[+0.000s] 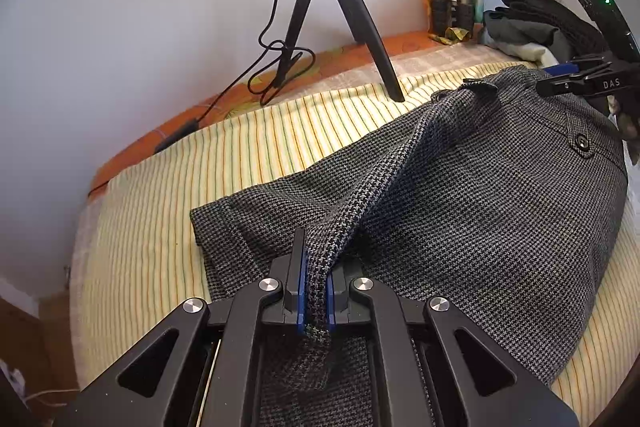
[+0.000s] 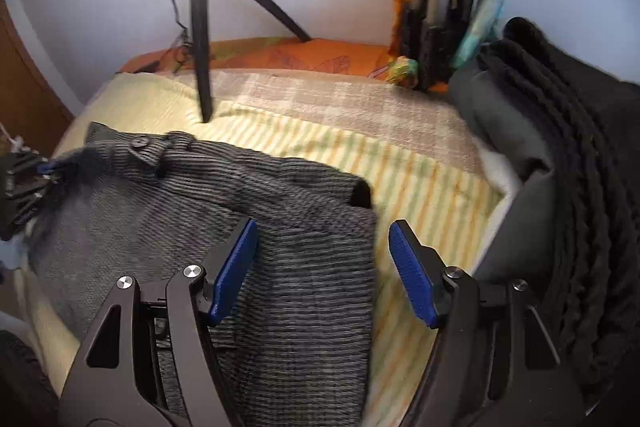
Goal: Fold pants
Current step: 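Lift the held shorts and fold one leg over the other with both grippers, then open both grippers and release the folded shorts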
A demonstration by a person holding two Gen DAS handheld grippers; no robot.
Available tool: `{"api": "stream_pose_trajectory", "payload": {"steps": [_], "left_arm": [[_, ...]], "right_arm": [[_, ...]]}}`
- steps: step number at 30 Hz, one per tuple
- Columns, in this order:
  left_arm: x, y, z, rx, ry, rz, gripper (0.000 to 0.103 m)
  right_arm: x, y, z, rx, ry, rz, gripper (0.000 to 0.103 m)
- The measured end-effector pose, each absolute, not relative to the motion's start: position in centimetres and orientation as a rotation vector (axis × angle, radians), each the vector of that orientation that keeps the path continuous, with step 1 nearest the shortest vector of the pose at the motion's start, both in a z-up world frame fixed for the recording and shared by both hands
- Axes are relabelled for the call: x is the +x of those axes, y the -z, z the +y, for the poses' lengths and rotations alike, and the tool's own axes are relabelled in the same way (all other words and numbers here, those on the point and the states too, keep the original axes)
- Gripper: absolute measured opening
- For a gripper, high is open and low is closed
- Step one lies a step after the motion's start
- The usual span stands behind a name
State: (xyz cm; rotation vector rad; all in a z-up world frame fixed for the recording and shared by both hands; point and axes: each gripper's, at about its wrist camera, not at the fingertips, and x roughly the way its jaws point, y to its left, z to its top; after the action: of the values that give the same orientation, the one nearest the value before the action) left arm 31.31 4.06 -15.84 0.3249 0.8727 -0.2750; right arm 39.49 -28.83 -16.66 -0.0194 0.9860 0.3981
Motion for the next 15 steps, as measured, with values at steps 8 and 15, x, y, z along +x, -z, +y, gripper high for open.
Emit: {"api": "stream_pose_trajectory", "payload": {"steps": [8, 15], "left_arm": [[30.4, 14.5, 4.5, 0.356, 0.288, 0.848, 0.006], [34.9, 13.8, 5.8, 0.334, 0.262, 0.886, 0.019]], "right_arm": [[36.8, 12.6, -27.9, -0.002, -0.464, 0.831, 0.014], [39.6, 12.3, -26.3, -0.066, -0.389, 0.822, 0.013]]}}
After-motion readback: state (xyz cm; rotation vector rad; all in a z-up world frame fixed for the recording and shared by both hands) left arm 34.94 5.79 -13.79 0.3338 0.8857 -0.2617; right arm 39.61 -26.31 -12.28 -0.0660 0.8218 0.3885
